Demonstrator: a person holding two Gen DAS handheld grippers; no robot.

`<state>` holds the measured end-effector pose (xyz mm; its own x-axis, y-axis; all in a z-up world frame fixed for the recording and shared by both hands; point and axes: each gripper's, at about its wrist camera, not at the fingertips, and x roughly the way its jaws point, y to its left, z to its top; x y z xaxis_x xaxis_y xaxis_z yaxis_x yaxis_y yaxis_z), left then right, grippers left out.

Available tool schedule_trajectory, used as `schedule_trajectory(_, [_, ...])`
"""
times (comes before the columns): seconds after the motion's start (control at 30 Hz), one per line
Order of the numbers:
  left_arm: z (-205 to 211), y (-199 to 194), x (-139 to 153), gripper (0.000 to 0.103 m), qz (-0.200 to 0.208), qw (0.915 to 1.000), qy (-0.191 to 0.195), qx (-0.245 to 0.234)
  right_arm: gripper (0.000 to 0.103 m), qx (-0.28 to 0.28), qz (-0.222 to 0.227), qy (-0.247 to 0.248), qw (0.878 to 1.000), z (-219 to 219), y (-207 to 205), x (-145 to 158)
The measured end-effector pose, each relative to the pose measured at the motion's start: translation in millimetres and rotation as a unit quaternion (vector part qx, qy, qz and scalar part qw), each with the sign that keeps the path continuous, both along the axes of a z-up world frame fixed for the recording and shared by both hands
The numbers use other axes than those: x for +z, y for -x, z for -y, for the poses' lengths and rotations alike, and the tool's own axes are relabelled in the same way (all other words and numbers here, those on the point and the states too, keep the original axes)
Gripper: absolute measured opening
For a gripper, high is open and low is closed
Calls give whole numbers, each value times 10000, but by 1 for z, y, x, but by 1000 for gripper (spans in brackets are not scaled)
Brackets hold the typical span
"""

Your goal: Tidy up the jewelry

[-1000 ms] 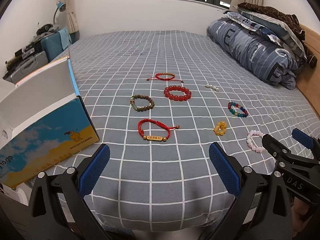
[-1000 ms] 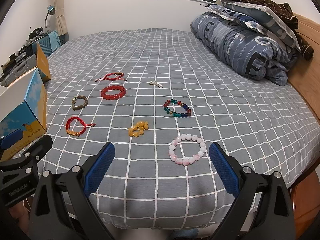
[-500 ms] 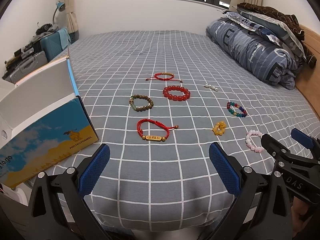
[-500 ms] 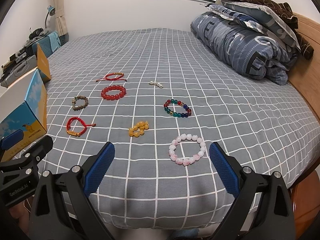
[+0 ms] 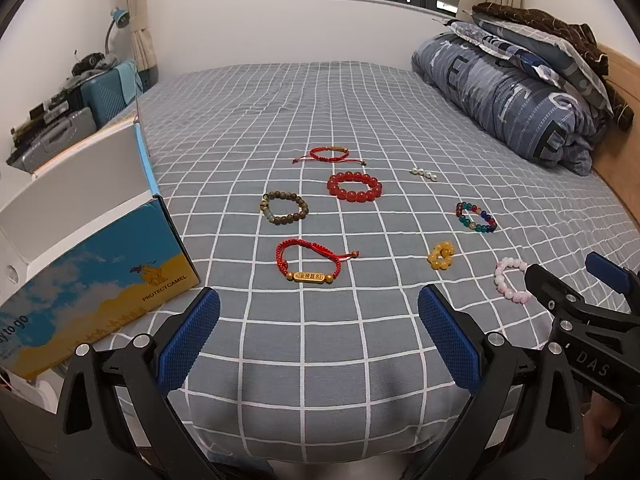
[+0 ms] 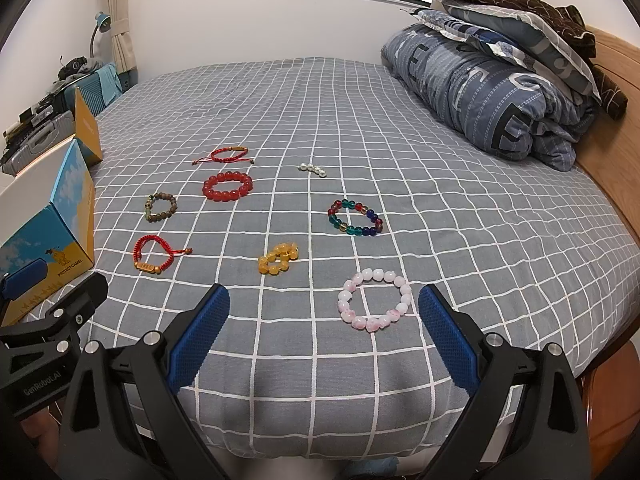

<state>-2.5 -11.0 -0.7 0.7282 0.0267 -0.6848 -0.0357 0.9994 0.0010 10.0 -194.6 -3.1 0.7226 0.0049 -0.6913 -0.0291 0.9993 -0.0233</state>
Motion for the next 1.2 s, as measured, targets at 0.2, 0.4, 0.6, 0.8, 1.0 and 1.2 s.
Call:
schedule_trajectory(0.2, [0,0,0,97,2,10000,-3,12,92,-1,4,-2,10000,0,0,0])
schedule_trajectory(0.4, [0,0,0,97,9,10000,-16,16,92,0,9,-2,10000,0,0,0])
schedule_trajectory(0.6, [-6,-3,3,97,45,9997,-135,185,92,-19,89,17,10000,1,1,6])
schedule_trajectory(0.8, [-15,-18,20,97,64,9991,-268,320,92,-61,196,23,9998,6,3,26])
schedule_trajectory(1.0, [-19,-56,44,97,-31,9998,-56,184,92,-200,92,98,9997,14,-19,41])
schedule_trajectory(1.2, [-8,-116,44,97,-372,9992,-122,27,92,-425,-313,229,9983,24,-52,25])
